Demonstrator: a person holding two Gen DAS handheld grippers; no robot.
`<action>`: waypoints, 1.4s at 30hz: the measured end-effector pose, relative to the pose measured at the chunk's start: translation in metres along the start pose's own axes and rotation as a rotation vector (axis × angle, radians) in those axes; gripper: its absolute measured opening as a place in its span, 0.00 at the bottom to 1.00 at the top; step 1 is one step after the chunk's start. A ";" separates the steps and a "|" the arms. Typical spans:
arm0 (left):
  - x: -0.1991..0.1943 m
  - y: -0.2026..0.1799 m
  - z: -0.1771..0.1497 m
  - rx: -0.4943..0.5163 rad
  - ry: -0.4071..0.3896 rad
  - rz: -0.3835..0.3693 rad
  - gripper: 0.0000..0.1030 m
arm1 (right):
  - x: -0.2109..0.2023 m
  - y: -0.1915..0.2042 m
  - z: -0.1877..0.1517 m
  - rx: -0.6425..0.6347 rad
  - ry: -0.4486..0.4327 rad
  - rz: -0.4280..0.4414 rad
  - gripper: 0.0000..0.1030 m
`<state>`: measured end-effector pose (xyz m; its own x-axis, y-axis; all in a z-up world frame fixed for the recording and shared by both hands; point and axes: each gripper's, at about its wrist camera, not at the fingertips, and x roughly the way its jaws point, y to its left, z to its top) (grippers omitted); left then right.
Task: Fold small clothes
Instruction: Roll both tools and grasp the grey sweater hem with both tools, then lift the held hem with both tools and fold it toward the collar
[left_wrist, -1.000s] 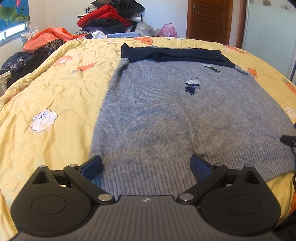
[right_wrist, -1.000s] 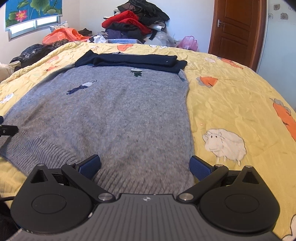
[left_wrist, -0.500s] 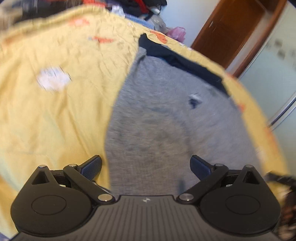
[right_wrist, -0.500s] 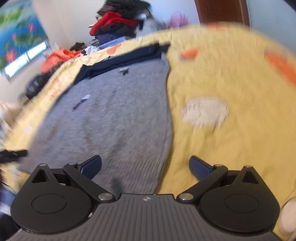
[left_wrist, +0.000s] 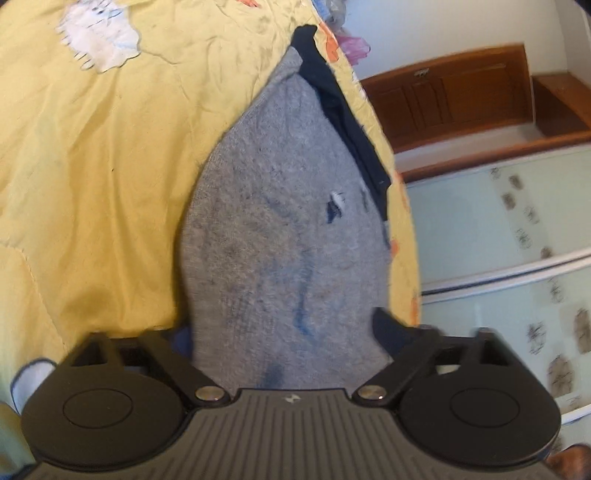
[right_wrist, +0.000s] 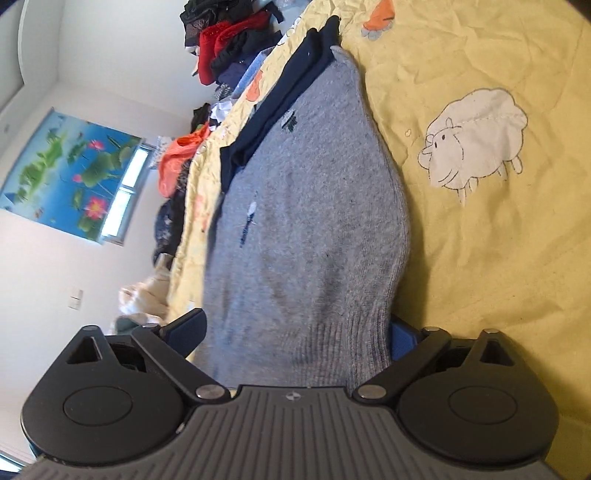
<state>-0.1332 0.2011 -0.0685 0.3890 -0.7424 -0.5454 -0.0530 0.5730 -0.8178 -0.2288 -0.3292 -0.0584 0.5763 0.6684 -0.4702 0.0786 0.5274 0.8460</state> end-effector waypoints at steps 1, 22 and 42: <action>0.004 -0.002 0.000 0.016 0.017 0.019 0.62 | 0.000 -0.001 0.001 0.009 0.004 0.007 0.88; 0.005 -0.013 -0.005 0.175 0.042 0.203 0.05 | -0.009 -0.025 -0.014 0.035 -0.001 -0.061 0.14; 0.013 -0.102 0.127 0.241 -0.166 -0.056 0.05 | 0.026 0.032 0.125 -0.027 -0.191 0.246 0.15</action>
<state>-0.0060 0.1770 0.0315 0.5312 -0.7197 -0.4471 0.1852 0.6135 -0.7676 -0.1096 -0.3607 -0.0115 0.7176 0.6688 -0.1942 -0.1027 0.3773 0.9204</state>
